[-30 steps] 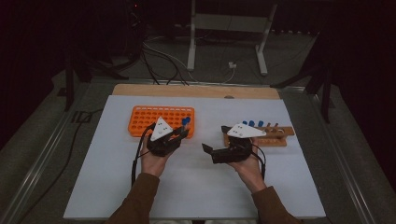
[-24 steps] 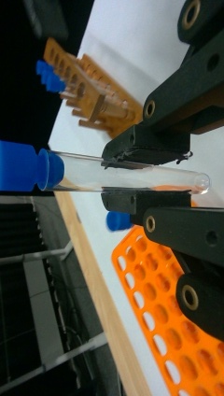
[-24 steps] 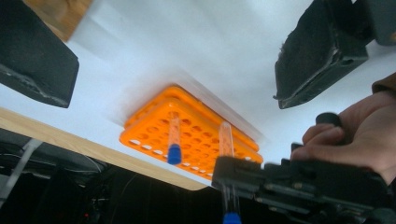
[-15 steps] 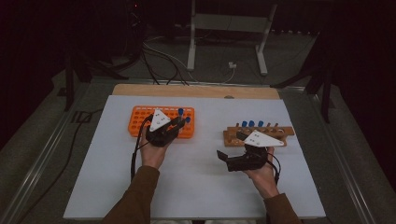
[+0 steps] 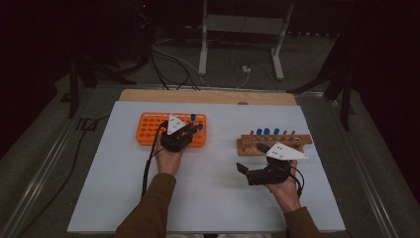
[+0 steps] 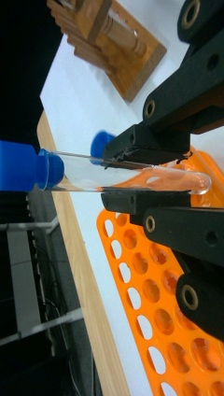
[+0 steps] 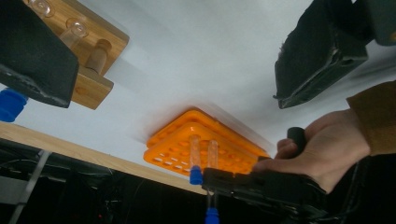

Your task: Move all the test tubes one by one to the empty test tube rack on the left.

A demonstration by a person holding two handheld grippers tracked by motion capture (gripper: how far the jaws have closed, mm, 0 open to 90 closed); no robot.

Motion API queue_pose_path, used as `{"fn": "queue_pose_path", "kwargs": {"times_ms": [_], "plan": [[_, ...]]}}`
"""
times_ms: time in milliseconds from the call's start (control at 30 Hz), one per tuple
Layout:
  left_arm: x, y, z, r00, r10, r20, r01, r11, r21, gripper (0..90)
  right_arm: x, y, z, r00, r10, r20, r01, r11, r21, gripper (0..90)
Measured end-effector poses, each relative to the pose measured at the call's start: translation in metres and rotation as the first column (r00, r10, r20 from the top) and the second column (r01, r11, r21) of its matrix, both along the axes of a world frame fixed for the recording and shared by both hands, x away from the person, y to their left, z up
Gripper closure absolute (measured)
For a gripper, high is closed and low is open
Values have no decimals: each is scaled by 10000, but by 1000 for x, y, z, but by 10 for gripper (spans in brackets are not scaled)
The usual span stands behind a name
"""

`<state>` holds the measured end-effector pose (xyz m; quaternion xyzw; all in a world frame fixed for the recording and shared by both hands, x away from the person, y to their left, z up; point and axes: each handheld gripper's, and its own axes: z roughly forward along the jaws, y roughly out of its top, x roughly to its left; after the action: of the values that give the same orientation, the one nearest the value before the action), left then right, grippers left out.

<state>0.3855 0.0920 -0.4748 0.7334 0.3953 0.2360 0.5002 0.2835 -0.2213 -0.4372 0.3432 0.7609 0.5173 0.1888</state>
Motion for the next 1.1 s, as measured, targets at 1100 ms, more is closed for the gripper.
{"fn": "queue_pose_path", "kwargs": {"times_ms": [1100], "plan": [[8, -4, -24, 9950, 23, -995, 111, 9910, 1337, 772, -1, 4, -4, 9997, 243, -59, -243, 9997, -10, 0]]}}
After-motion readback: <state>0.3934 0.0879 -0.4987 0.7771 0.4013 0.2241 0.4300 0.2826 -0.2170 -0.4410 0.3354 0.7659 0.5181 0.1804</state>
